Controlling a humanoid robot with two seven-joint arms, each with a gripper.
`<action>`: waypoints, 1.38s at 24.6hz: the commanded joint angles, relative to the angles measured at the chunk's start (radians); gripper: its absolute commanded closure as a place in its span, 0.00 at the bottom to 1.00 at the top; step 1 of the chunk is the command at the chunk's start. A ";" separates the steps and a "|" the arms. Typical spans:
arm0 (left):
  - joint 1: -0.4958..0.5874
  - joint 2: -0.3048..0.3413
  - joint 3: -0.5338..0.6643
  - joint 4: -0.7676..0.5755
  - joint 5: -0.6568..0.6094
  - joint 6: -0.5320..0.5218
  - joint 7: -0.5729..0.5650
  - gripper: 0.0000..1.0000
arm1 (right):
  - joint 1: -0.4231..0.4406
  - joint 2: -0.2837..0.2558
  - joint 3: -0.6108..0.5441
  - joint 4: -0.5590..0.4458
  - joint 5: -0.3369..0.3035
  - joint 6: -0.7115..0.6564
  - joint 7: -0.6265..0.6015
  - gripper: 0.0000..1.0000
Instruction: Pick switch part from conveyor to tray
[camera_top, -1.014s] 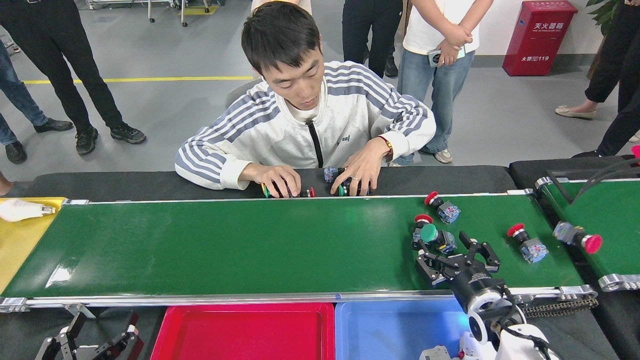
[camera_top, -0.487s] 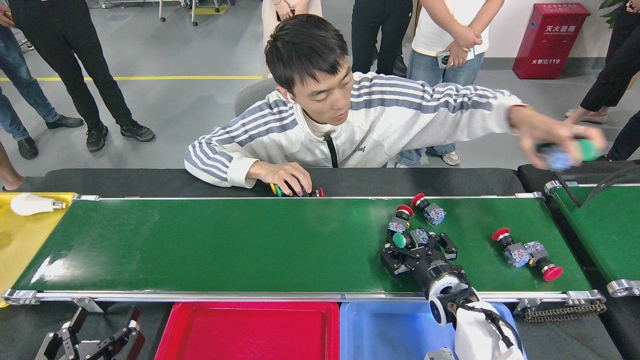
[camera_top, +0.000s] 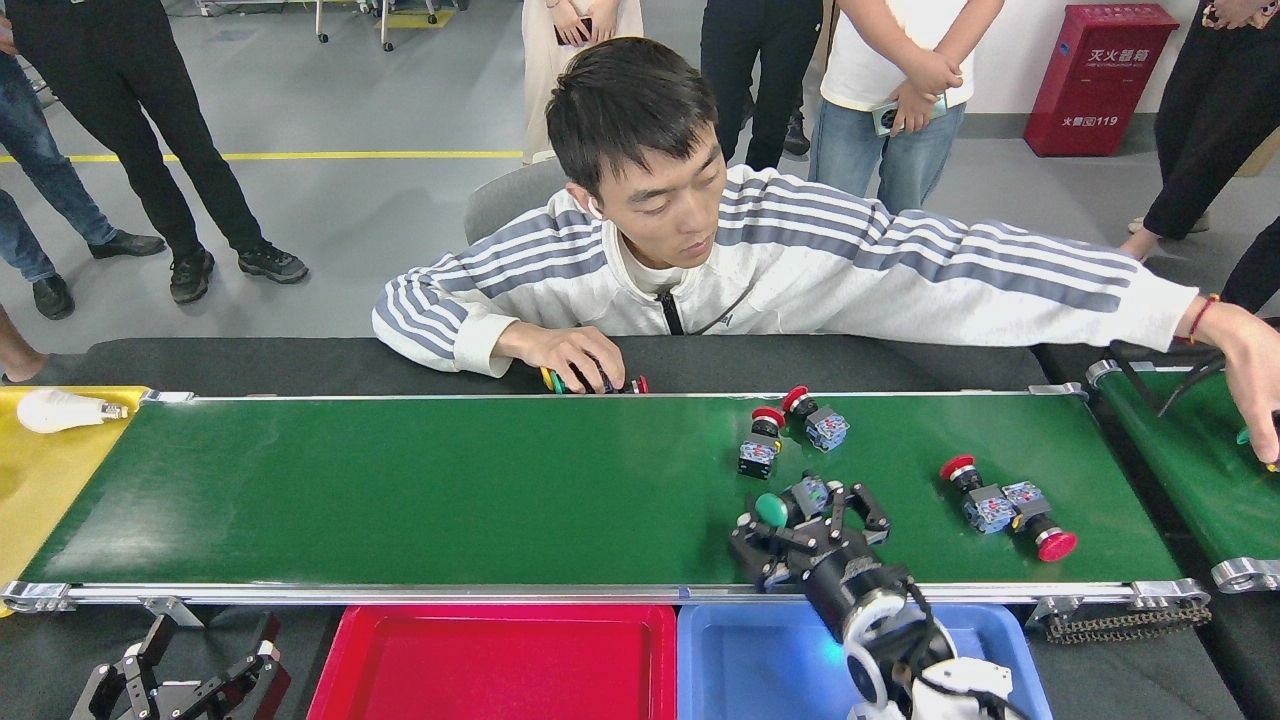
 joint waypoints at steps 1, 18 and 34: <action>-0.009 0.010 0.004 -0.010 0.000 -0.012 0.001 0.00 | -0.010 0.017 0.074 -0.032 0.010 -0.076 -0.009 0.10; -0.122 0.009 -0.227 -0.051 -0.023 -0.006 -0.009 0.00 | 0.194 0.077 -0.206 -0.143 -0.005 0.016 -0.087 0.00; -0.579 -0.278 -0.568 0.409 -0.277 0.170 -0.123 0.00 | 0.154 -0.051 -0.469 -0.045 -0.005 -0.058 -0.067 0.00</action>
